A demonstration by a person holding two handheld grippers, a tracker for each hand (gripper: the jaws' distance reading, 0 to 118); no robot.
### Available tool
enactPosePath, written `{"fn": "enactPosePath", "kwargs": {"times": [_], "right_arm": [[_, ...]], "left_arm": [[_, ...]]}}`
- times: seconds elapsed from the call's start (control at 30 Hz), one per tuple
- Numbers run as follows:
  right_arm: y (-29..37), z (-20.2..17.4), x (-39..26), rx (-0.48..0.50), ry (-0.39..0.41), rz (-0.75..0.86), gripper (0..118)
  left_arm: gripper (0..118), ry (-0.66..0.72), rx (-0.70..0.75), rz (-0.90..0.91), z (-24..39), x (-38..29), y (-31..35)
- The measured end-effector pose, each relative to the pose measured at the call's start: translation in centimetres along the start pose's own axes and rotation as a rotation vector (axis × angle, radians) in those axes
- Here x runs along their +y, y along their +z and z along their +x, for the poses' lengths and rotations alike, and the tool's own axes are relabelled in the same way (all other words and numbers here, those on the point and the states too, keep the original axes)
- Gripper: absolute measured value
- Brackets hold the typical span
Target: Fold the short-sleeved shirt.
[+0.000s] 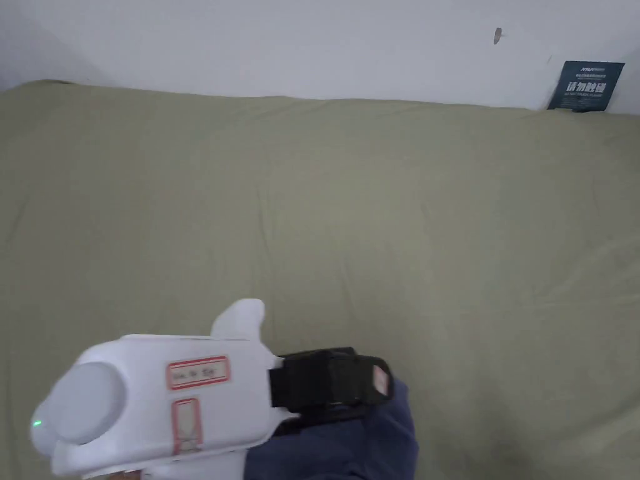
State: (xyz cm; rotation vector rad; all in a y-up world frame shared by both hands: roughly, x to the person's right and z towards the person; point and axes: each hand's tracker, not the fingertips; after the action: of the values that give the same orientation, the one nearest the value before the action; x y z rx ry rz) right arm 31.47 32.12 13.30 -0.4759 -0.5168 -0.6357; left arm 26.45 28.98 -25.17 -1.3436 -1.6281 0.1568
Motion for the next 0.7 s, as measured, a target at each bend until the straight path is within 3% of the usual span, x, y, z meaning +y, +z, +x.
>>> {"fn": "enactPosePath", "kwargs": {"times": [0.03, 0.07, 0.13, 0.23, 0.37, 0.5, 0.57, 0.63, 0.7], "right_arm": [[-0.4, -0.2, 0.2, 0.011, 0.001, -0.002, 0], [-0.8, -0.4, 0.3, 0.022, 0.005, -0.002, 0], [-2.0, -0.7, 0.9, 0.079, 0.008, -0.001, 0], [-4.3, -1.0, 2.0, 0.194, -0.009, 0.001, 0], [-9.5, -0.3, 3.6, 0.377, -0.079, -0.023, 0], [-15.5, 0.0, 4.2, 0.471, -0.15, -0.091, 0], [-18.4, 0.8, 4.0, 0.588, -0.244, -0.145, 0], [-21.1, 1.8, 3.2, 0.641, -0.337, -0.187, 0], [-22.9, 2.5, 2.2, 0.582, -0.333, -0.193, 0]], "left_arm": [[26, -0.049, -0.01, 0.073, -0.1, 0.3, 1.1], [0, -0.109, 0.037, 0.104, -0.7, 0.1, 2.3], [0, -0.045, 0.003, 0.121, -2.0, 0.3, 4.8], [0, -0.079, 0.022, 0.17, -2.4, -0.4, 7.9], [0, -0.089, 0.043, 0.186, -5.2, -1.1, 10.4], [0, -0.164, 0.057, 0.18, -6.2, -2.1, 11.0], [0, -0.136, 0.058, 0.167, -7.1, -2.4, 10.9], [0, -0.136, 0.053, 0.163, -7.6, -2.8, 10.8], [0, -0.116, 0.056, 0.157, -8.0, -3.1, 10.7]]}}
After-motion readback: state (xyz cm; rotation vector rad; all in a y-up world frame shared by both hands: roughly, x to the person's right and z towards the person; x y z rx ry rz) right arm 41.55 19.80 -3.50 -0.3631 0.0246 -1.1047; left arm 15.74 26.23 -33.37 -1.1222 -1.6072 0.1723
